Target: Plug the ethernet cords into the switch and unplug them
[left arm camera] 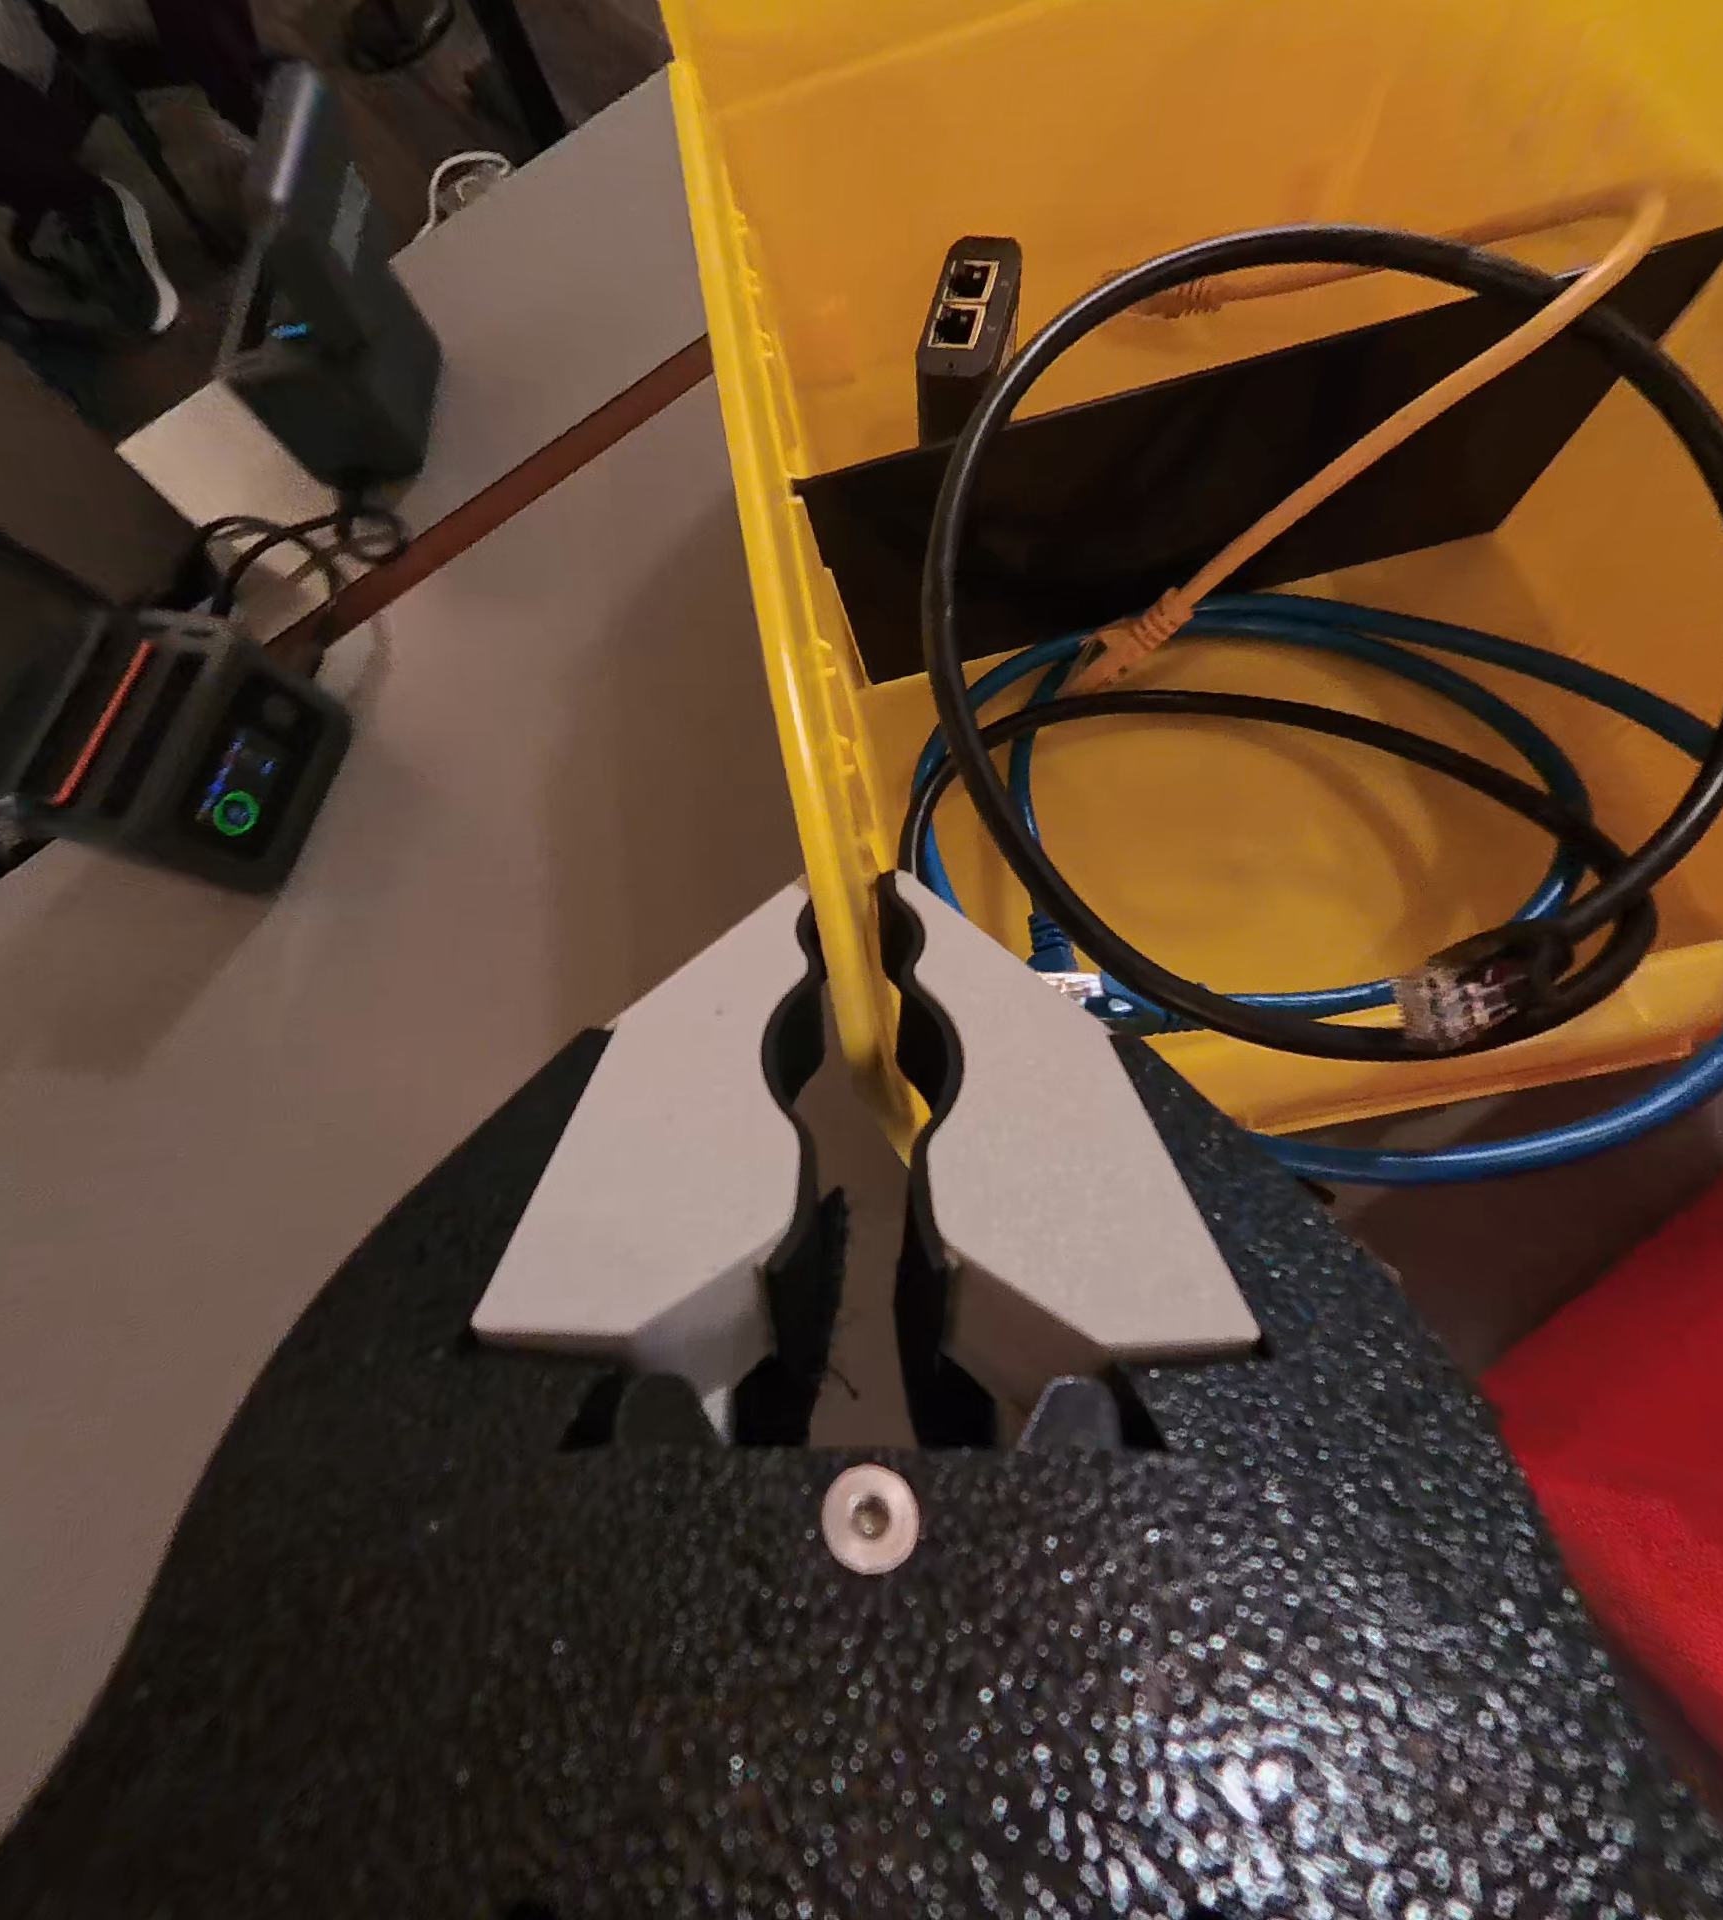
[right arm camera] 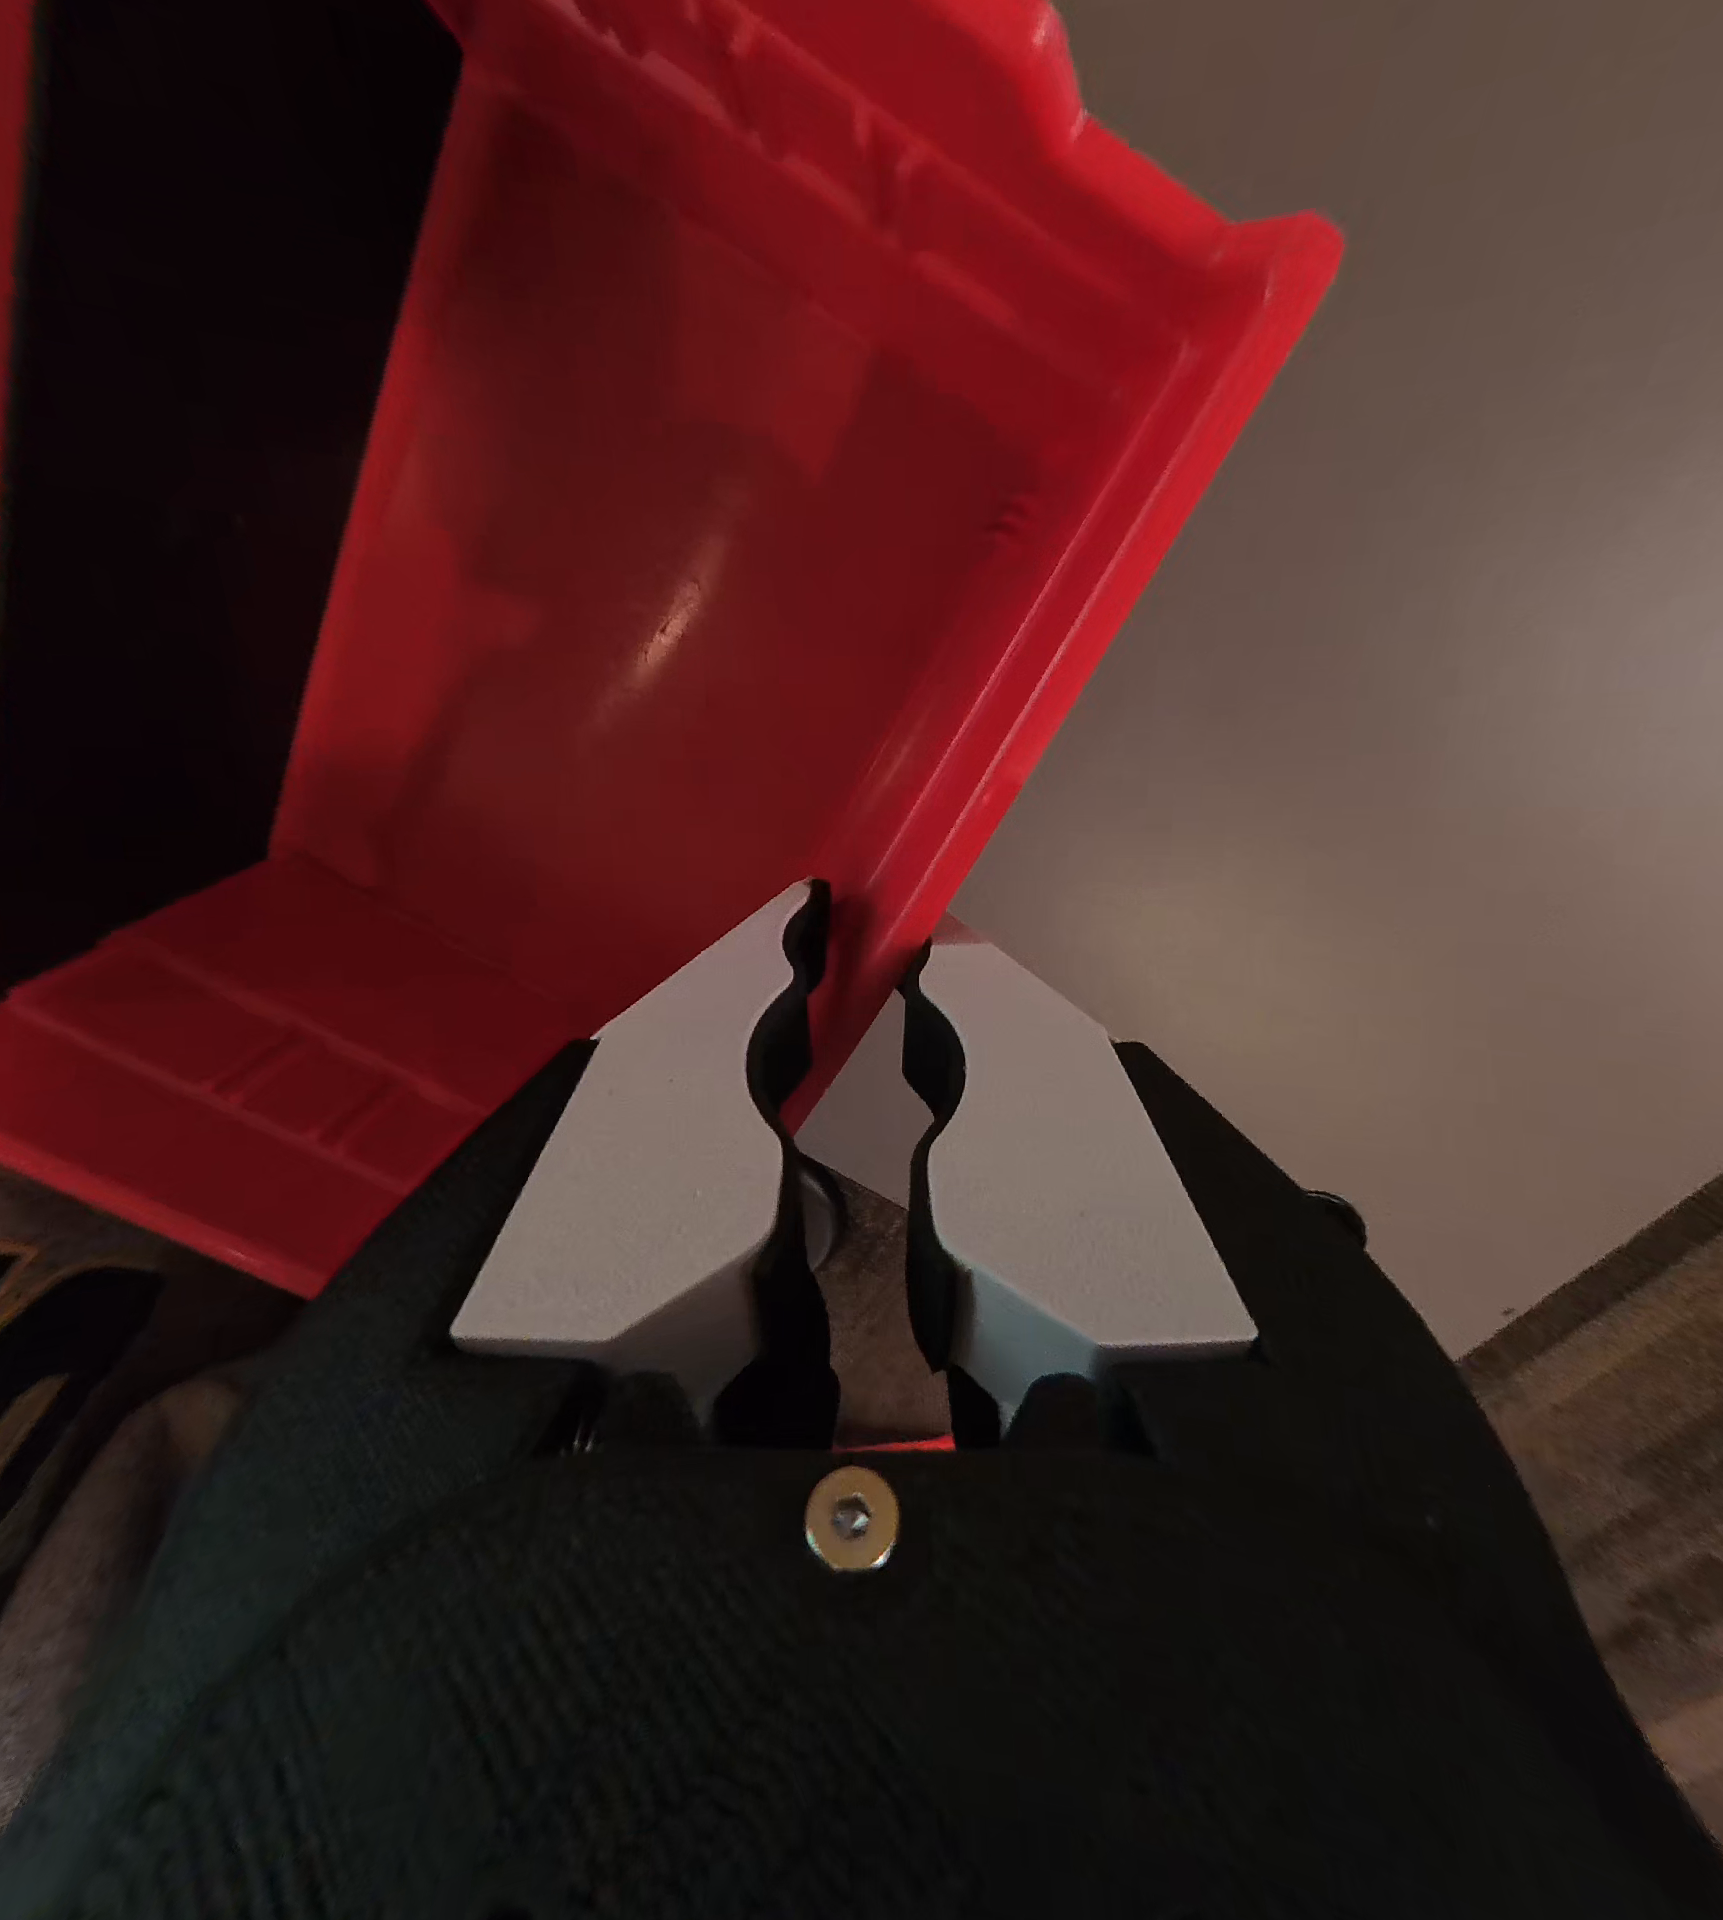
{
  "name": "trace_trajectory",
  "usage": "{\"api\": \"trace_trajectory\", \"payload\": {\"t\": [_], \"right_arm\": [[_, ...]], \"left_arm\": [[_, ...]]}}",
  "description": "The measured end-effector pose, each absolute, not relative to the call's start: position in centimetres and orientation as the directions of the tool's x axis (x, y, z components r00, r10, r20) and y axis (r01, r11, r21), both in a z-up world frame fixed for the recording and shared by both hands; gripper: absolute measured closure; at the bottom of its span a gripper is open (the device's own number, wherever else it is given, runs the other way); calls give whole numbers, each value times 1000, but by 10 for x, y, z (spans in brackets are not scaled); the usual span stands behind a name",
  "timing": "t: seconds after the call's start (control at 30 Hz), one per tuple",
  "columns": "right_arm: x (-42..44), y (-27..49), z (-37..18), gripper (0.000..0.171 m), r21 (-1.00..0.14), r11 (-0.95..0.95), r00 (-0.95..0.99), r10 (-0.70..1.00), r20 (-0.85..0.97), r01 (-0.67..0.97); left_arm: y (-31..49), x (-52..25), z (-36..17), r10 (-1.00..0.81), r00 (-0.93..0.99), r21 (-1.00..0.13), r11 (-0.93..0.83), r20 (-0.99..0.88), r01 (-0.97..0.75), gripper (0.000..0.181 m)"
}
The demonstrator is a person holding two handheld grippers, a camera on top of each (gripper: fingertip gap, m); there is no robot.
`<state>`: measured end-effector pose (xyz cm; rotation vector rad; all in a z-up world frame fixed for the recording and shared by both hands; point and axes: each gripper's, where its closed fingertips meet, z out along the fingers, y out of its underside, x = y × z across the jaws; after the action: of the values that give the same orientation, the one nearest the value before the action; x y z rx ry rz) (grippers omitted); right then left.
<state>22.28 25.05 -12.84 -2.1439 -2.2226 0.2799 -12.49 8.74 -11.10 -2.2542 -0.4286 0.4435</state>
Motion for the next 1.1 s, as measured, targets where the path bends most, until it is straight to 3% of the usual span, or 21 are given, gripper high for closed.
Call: {"api": "trace_trajectory", "payload": {"t": [0.2,0.4,0.5,0.63,0.73,0.93,1.0,1.07,1.1], "right_arm": [[217,257,-128,162,-154,103,-113,992,-55,983],[178,283,-129,162,-52,300,-301,954,-5,952],[157,300,-129,162,43,389,-389,921,3,920],[140,330,-130,156,264,500,-521,854,11,825],[115,347,-131,159,326,480,-520,853,44,815],[27,378,-124,148,278,614,-674,660,331,738],[-2,384,-116,137,284,634,-680,556,478,719],[-16,388,-106,115,314,615,-662,489,568,723],[-19,389,-100,114,313,597,-639,474,606,739]], "left_arm": [[11,-143,-106,435,874,-725,-671,-218,154,176],[-86,-150,-110,488,843,-711,-675,-228,199,176],[-131,-147,-113,525,828,-728,-644,-199,234,176],[-183,-138,-113,553,810,-735,-630,-197,252,177],[-214,-127,-112,569,798,-736,-624,-198,263,176],[-248,-100,-114,590,778,-748,-612,-215,257,176],[-253,-94,-113,610,767,-774,-578,-200,259,175],[-256,-91,-112,633,752,-804,-537,-185,255,175],[-257,-91,-112,642,744,-820,-518,-185,244,176]]}}
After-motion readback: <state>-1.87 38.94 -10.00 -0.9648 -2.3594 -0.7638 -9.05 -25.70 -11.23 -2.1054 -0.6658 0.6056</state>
